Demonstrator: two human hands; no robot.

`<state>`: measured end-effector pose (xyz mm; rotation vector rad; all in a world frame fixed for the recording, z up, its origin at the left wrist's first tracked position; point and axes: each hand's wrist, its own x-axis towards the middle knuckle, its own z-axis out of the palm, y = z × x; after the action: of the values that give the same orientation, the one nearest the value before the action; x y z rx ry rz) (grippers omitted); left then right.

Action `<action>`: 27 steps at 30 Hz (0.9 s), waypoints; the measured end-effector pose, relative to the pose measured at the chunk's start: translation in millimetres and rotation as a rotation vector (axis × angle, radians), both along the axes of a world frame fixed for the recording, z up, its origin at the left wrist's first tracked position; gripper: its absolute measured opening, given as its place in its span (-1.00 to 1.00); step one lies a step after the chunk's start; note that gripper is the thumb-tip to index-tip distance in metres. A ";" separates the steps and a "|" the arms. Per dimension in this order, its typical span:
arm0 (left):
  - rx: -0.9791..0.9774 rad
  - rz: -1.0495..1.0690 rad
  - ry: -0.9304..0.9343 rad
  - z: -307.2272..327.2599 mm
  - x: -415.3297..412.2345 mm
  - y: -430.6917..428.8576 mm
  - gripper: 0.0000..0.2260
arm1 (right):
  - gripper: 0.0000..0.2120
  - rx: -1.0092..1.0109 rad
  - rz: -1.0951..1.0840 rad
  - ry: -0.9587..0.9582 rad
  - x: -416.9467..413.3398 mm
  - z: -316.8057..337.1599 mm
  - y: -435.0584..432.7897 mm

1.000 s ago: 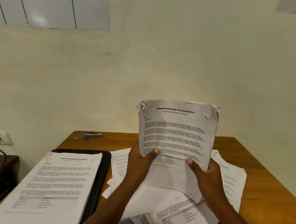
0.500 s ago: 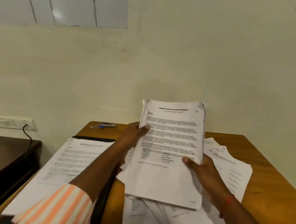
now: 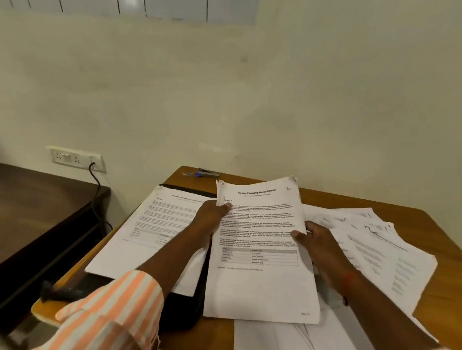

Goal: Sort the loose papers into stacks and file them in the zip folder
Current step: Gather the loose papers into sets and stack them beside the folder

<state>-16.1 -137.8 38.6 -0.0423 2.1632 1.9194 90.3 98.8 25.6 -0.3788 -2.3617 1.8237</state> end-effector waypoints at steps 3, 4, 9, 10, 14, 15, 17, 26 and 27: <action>0.027 0.016 0.017 -3.6 -9.3 -9.3 -0.89 | -0.78 -0.085 0.044 -0.056 -10.2 -6.9 0.2; 0.029 0.032 0.019 -5.1 -12.6 -10.8 -0.90 | -0.78 -0.101 0.053 -0.080 -12.1 -9.4 0.6; -0.160 0.068 0.201 -30.1 -19.4 -6.4 -0.80 | -0.88 0.150 0.004 -0.169 -37.7 -11.9 9.6; -0.203 0.082 0.252 -35.2 -18.2 -4.7 -0.79 | -0.86 0.279 -0.036 -0.181 -47.2 -8.4 10.3; -0.268 0.140 0.357 -41.7 -17.3 -1.3 -0.86 | -0.71 0.710 -0.105 -0.034 -91.9 9.3 -4.0; -0.262 0.154 0.358 -41.3 -17.3 -1.7 -0.88 | -0.72 0.791 -0.082 0.031 -107.0 10.7 -8.2; -0.227 0.167 0.341 -41.7 -18.7 -2.8 -0.90 | -0.79 0.938 -0.016 0.120 -141.6 12.2 -18.8; -0.165 0.231 0.192 -50.7 -39.2 -5.9 -0.82 | -0.74 1.199 0.268 0.070 -309.7 -10.8 -94.1; -0.183 0.233 0.203 -50.4 -37.9 -5.0 -0.80 | -0.73 1.212 0.277 0.061 -322.2 -12.9 -100.8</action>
<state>-54.0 -142.8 -11.8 -0.1447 2.5663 1.9099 -231.8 -1.9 12.7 0.1648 -2.9927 0.1771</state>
